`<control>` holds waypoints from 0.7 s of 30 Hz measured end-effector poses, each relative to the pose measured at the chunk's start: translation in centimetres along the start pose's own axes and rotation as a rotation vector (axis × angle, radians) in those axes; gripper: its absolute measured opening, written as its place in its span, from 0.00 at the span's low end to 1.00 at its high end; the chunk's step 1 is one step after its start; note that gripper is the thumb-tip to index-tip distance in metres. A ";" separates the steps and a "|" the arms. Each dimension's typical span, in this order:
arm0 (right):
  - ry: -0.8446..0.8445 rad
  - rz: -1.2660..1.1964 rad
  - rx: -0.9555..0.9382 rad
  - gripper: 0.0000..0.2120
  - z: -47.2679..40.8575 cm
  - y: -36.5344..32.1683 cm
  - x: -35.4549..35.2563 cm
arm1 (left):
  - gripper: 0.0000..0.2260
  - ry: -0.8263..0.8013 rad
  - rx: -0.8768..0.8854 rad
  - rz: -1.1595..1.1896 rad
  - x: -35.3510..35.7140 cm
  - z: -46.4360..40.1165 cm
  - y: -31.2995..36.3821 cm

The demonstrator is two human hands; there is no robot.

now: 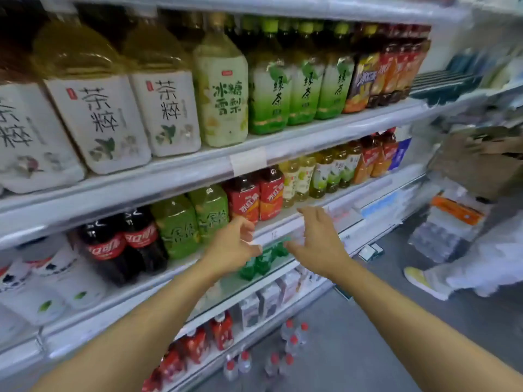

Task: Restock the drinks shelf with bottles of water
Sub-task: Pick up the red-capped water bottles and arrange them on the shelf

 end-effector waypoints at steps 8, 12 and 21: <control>-0.276 -0.027 0.070 0.34 4.1 13.3 8.4 | 0.17 -0.108 -0.233 0.003 12.6 -4.3 -7.6; -0.378 -0.022 0.083 0.33 5.9 19.0 12.8 | 0.17 -0.075 -0.342 0.043 18.2 -5.9 -11.7; -0.538 -0.057 0.128 0.32 11.5 29.5 23.7 | 0.20 -0.076 -0.455 -0.051 29.2 -9.3 -21.6</control>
Point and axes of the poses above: each hand's wrist, its own z-axis away from the middle knuckle, its own x-axis out of the palm, y = z × x, the point moved 10 cm from there along -z, towards the middle knuckle, and after that the axes turned 14 degrees about -x, right-handed, at the moved point
